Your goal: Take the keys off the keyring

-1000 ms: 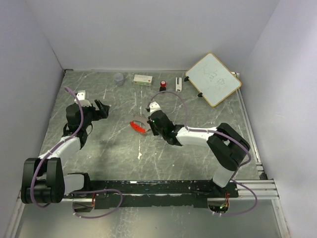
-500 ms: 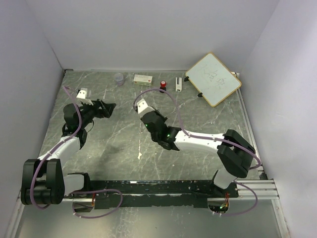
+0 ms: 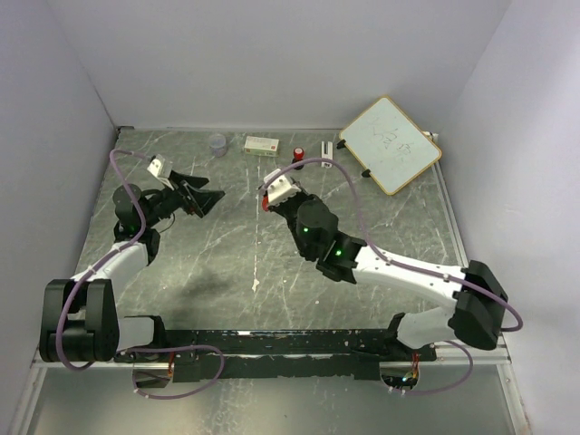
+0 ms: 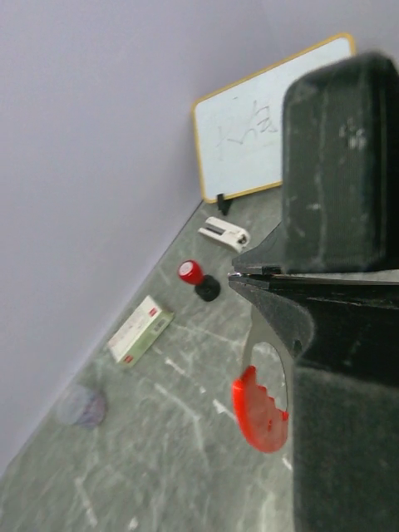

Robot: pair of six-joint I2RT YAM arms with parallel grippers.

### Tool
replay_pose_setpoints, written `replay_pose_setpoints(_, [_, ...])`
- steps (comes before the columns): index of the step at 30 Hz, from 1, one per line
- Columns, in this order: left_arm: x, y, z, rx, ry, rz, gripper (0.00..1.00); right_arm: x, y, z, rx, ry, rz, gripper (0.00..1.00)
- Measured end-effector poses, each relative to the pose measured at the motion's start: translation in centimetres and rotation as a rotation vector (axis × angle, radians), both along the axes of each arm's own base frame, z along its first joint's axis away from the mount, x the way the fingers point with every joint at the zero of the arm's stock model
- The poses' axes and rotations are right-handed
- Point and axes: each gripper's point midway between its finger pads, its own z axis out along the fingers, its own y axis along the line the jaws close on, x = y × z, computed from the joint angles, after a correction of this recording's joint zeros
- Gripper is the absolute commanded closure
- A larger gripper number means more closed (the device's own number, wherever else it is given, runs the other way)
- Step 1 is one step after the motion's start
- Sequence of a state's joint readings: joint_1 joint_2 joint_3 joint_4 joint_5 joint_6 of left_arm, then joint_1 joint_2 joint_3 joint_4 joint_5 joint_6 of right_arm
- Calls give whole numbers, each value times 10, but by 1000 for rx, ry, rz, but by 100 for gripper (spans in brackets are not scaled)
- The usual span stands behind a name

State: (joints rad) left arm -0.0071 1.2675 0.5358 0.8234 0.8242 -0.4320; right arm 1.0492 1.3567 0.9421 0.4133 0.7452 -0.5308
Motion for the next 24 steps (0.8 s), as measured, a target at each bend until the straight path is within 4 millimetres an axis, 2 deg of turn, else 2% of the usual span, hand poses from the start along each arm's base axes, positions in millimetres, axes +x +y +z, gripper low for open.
replay_pose_setpoints(2, [-4, -4, 1, 1, -8, -29, 5, -5, 1, 13, 42, -15, 39, 100])
replay_pose_setpoints(5, [-10, -11, 3, 3, -19, -72, 5, -10, 5, 22, 74, -19, 89, 100])
replay_pose_setpoints(11, [-25, -32, 11, -4, -51, -177, 5, -20, 16, 23, 94, 5, 186, 100])
replay_pose_setpoints(15, [-34, -50, 22, -27, -93, -265, 5, -26, 21, 21, 102, 17, 238, 100])
replay_pose_setpoints(24, [-46, -83, 22, -52, -100, -410, 5, -34, 30, 16, 120, 40, 309, 100])
